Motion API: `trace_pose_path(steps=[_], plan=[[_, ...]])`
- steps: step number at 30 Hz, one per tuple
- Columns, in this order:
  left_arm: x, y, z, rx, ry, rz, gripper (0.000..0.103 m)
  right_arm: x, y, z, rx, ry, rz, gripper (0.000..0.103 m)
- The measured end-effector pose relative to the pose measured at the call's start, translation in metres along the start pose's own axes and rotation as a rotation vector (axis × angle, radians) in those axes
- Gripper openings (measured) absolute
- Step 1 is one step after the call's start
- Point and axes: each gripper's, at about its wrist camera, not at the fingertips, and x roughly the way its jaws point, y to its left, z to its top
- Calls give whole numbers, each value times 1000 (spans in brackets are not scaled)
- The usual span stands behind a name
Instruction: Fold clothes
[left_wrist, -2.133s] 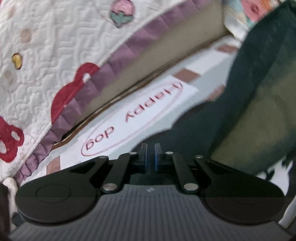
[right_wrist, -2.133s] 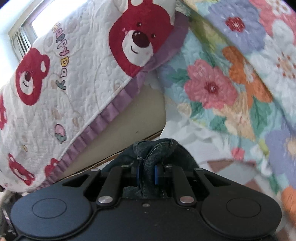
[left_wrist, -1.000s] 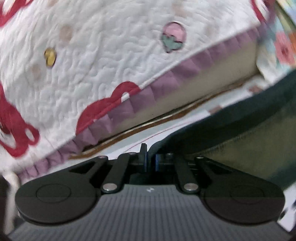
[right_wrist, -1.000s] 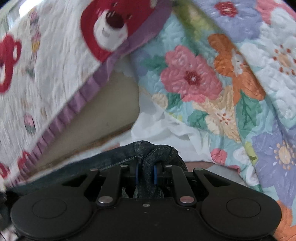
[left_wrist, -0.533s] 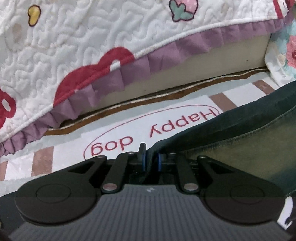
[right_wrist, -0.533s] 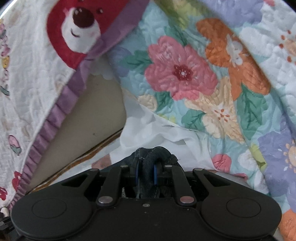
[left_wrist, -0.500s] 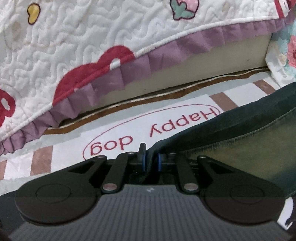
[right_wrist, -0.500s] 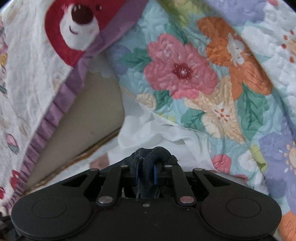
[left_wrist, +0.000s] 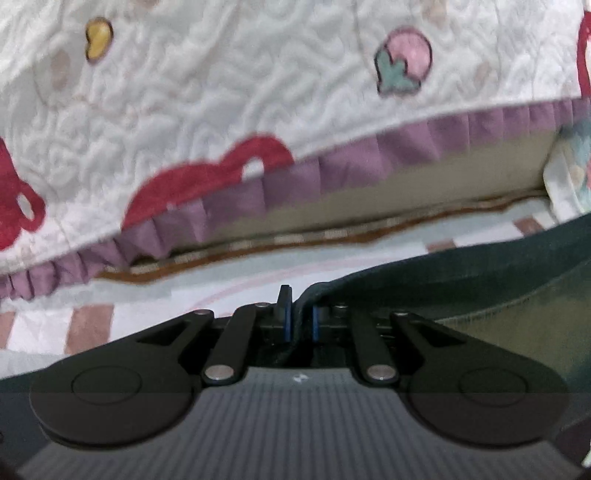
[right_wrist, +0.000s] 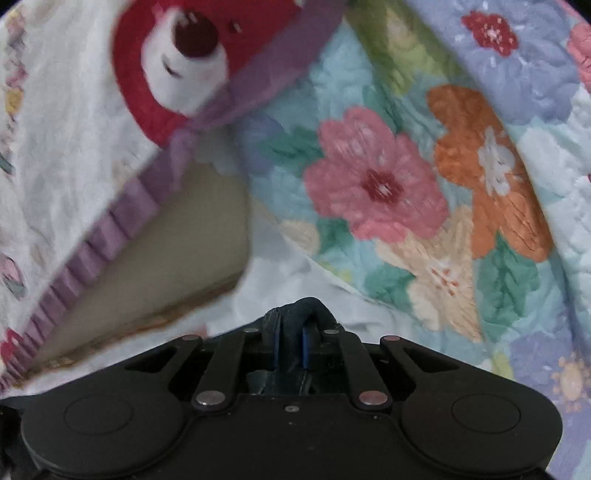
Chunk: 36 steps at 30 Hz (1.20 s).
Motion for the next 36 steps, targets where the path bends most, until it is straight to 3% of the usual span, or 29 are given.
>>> trace_pose_path(steps=[2, 5, 6, 7, 9, 10, 13, 15, 17, 19, 20, 22, 25, 28, 31, 34, 36], plan=[[-7, -2, -5, -8, -3, -17, 12, 11, 1, -3, -53, 22, -50, 10], [-17, -5, -12, -20, -7, -41, 32, 31, -5, -7, -89, 137, -150, 11], [-21, -6, -14, -24, -8, -50, 36, 32, -5, -12, -89, 157, -161, 16], [-24, -7, -17, -28, -10, -58, 46, 30, -4, -15, -79, 166, -156, 20], [-31, -9, -21, -36, -13, -75, 57, 21, 4, -22, -108, 151, -183, 64], [-34, -10, -24, -40, -14, -83, 57, 16, 7, -24, -131, 137, -203, 68], [-45, -13, -31, -52, -15, -117, 57, -3, 10, -21, -150, 102, -225, 67], [-58, -14, -42, -38, 65, -280, 57, -16, 22, -19, -203, 110, -105, 59], [-68, -23, -55, 18, 130, -379, 57, -25, 58, -29, -322, 175, 36, 55], [-78, -32, -69, 69, 188, -461, 56, -33, 100, -42, -454, 258, 181, 36], [-82, -37, -76, 91, 214, -495, 56, -38, 120, -50, -515, 297, 254, 0], [-91, -44, -88, 101, 263, -568, 56, -54, 163, -74, -611, 363, 394, 2], [-98, -50, -104, 88, 345, -657, 56, -67, 216, -126, -791, 459, 498, 2], [-98, -52, -117, 53, 440, -714, 58, -65, 237, -162, -911, 565, 514, 5], [-92, -53, -130, 8, 518, -673, 58, -67, 226, -180, -930, 631, 489, 8], [-99, -59, -136, 68, 484, -659, 60, -72, 211, -192, -946, 638, 450, 9], [-101, -61, -139, 88, 489, -661, 61, -73, 205, -198, -959, 630, 439, 20]])
